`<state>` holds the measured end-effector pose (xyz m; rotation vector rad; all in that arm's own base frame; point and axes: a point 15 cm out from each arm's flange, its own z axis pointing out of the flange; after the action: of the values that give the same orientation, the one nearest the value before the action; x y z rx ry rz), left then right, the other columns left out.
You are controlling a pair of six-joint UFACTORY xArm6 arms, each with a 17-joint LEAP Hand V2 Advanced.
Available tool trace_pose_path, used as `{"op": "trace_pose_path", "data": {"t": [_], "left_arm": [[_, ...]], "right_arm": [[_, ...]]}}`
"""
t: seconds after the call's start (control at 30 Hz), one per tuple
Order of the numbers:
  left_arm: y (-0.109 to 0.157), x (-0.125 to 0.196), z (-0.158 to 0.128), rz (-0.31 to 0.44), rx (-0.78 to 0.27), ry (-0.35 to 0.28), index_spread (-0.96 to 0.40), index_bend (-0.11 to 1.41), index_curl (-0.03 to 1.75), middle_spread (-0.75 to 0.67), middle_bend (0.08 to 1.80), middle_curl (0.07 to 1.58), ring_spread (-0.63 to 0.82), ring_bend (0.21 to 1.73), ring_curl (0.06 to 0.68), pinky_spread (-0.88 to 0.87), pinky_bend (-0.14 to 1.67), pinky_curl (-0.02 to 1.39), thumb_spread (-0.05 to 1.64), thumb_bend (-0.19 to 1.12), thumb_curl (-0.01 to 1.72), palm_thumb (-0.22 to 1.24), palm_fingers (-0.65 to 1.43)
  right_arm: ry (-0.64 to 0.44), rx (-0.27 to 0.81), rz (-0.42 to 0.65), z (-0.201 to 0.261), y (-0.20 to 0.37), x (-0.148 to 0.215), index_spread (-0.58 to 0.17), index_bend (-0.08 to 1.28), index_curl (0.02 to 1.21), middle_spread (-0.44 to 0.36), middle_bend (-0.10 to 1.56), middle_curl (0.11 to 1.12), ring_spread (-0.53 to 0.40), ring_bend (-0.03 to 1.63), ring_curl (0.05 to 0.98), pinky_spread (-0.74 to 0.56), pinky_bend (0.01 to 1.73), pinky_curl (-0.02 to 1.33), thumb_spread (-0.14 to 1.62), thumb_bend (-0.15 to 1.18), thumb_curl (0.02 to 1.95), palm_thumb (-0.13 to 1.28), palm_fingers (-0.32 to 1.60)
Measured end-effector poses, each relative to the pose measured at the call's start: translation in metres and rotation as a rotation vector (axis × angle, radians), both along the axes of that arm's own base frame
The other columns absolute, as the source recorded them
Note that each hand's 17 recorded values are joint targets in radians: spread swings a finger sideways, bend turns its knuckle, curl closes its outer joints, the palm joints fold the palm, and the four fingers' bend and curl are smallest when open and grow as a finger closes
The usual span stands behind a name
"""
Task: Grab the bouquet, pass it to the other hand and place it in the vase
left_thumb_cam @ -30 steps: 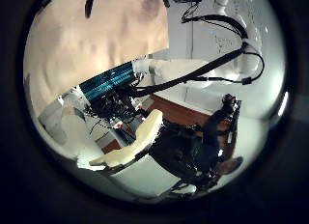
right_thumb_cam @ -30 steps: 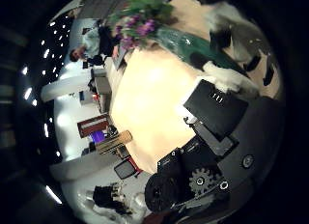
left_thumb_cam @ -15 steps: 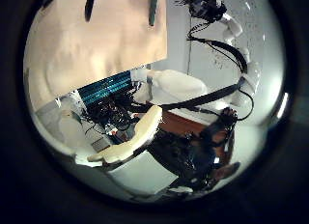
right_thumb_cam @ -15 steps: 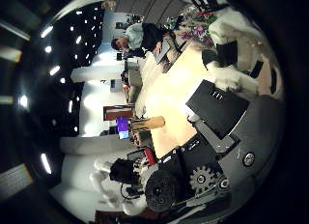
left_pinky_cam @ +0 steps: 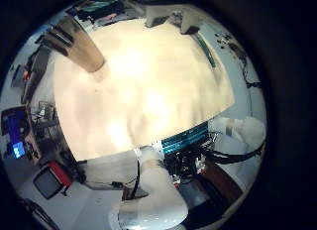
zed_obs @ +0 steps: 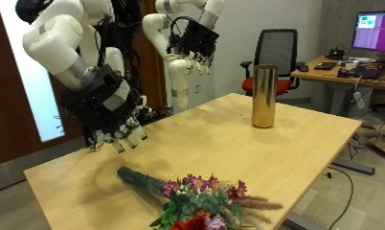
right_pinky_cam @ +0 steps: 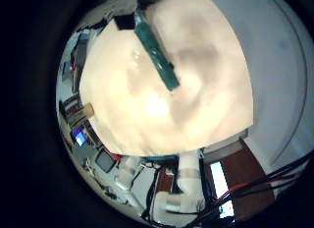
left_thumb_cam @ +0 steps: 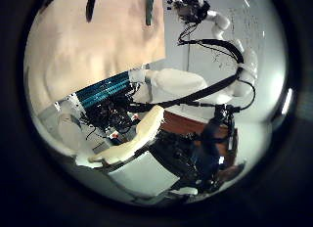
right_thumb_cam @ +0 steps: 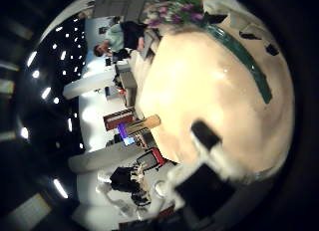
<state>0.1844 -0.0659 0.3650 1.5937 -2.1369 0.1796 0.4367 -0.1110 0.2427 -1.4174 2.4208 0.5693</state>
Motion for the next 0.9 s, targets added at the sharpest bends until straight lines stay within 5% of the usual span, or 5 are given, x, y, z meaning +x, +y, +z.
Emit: {"op": "trace_pose_path", "data": {"t": [0.17,0.47,0.9], "left_arm": [[-0.001,0.002,0.002,0.003,-0.004,-0.004,-0.09,0.29,0.44,0.28,0.19,0.31,0.50,0.40,0.201,0.54,0.17,0.19,0.93,-0.03,0.30,0.33,0.23],[0.000,0.003,0.002,0.013,-0.004,-0.004,-0.09,0.28,0.44,0.28,0.19,0.31,0.49,0.40,0.199,0.55,0.17,0.19,0.93,-0.03,0.30,0.33,0.24],[0.000,0.007,0.002,0.015,-0.005,-0.004,-0.09,0.28,0.44,0.28,0.19,0.31,0.49,0.40,0.199,0.55,0.17,0.19,0.94,-0.03,0.30,0.34,0.23]], "right_arm": [[0.037,-0.014,-0.022,-0.045,0.004,0.019,-0.065,0.30,0.45,0.190,0.57,0.39,0.132,0.80,0.302,0.28,0.56,0.37,1.04,-0.03,0.49,0.66,0.07],[0.018,-0.064,-0.043,-0.086,0.007,0.048,-0.040,0.18,0.40,0.223,0.45,0.34,0.178,0.68,0.251,0.29,0.46,0.31,1.03,-0.02,0.45,0.67,0.14],[0.041,-0.072,-0.053,-0.113,0.010,0.054,-0.041,0.16,0.32,0.169,0.44,0.36,0.065,0.68,0.247,0.27,0.39,0.28,0.97,-0.02,0.46,0.84,0.26]]}}
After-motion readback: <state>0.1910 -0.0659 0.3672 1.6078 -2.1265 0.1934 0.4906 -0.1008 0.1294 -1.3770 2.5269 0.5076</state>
